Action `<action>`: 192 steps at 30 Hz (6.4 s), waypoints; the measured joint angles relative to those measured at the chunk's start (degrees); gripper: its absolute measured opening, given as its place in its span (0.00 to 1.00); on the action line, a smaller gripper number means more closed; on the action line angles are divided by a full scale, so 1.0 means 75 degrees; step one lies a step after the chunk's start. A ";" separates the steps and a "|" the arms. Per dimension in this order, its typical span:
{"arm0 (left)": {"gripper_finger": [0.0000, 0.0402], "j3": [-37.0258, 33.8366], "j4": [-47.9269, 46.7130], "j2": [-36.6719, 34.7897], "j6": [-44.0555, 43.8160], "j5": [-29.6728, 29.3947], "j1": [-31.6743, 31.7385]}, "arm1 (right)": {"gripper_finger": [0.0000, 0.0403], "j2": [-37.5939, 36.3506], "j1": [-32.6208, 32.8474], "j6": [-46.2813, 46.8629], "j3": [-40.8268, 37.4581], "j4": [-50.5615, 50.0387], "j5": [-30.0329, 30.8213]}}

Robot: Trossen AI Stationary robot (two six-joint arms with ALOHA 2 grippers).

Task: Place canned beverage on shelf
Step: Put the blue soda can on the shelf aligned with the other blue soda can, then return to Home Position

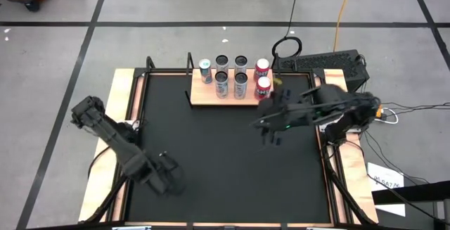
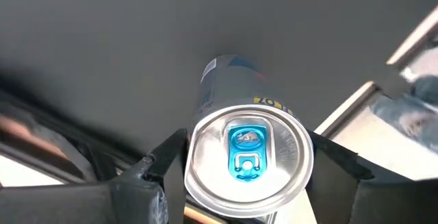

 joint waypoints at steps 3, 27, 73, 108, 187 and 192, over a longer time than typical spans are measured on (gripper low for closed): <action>0.53 0.0563 -0.0217 -0.0006 0.1162 -0.0007 0.0692 | 0.77 -0.0383 -0.0006 0.0010 -0.0123 -0.0005 0.0039; 0.53 0.2114 -0.0375 0.0122 0.8490 -0.1103 0.7279 | 0.77 -0.2528 -0.0236 0.1969 -0.3944 0.0106 0.0366; 0.53 0.4055 -0.0561 0.2937 1.2999 -0.1185 0.9577 | 0.77 -0.3171 -0.2203 0.2119 -0.4201 0.0607 -0.0232; 0.81 0.4043 -0.0662 0.3005 1.2778 -0.0819 0.9656 | 0.77 -0.3171 -0.2203 0.2243 -0.4198 0.0796 -0.0232; 0.00 -0.8054 1.3115 -0.6848 0.9434 -0.1783 0.5235 | 0.00 -0.9571 -0.1093 -0.1424 -1.2600 0.9560 -0.0548; 0.00 -0.8360 1.2493 -0.7377 0.9832 -0.1504 0.5232 | 0.00 -0.9744 -0.1096 -0.1184 -1.3853 1.0815 -0.0834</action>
